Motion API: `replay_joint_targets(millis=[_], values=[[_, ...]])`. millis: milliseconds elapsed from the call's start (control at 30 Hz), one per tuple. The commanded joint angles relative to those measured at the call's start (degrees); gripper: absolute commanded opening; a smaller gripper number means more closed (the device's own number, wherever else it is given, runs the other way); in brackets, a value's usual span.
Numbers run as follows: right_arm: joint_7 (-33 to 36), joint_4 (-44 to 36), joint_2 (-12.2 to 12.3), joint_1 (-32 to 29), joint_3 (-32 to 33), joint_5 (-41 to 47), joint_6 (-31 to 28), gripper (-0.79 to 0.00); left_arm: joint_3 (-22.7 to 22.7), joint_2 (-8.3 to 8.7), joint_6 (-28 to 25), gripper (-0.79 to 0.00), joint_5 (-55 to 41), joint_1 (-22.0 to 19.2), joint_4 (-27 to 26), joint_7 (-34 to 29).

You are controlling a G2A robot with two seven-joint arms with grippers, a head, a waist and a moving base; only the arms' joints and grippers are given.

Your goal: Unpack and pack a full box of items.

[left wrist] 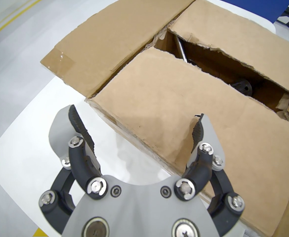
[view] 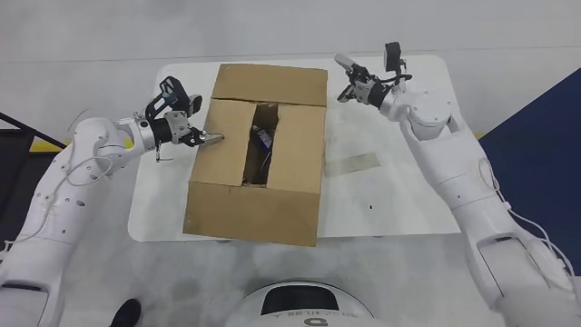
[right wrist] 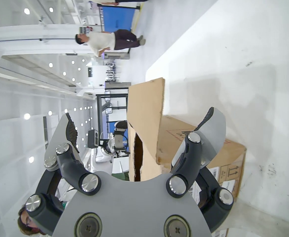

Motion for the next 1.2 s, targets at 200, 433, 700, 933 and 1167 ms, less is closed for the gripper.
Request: replay_joint_targets(millis=[200,433,700,933,1167], values=[[9.2,7.6,-1.8,4.2,-1.0,8.4,-8.7,0.0,-1.0,0.03,-0.3,0.0,0.1,0.6,0.3,0.7],[23.0,12.8,-2.4,4.9,1.2,19.3,-15.4,0.0,-0.4,-0.28,-0.4,0.0,0.3,1.2,-0.2,1.2],[34.1,16.2,-2.7,6.5,0.9,21.0,-17.8,0.0,-1.2,-0.27,-1.9,0.0,0.1,1.1,0.2,1.3],[35.5,17.2,-3.7,9.0,-1.6,18.8,-17.1,0.0,-3.5,1.0,-6.8,0.0,-0.9,3.6,-2.0,1.6],[38.3,17.2,-5.1,12.6,-6.6,12.2,-14.1,0.0,-9.0,4.67,-6.8,0.0,-4.9,11.9,-6.6,8.0]])
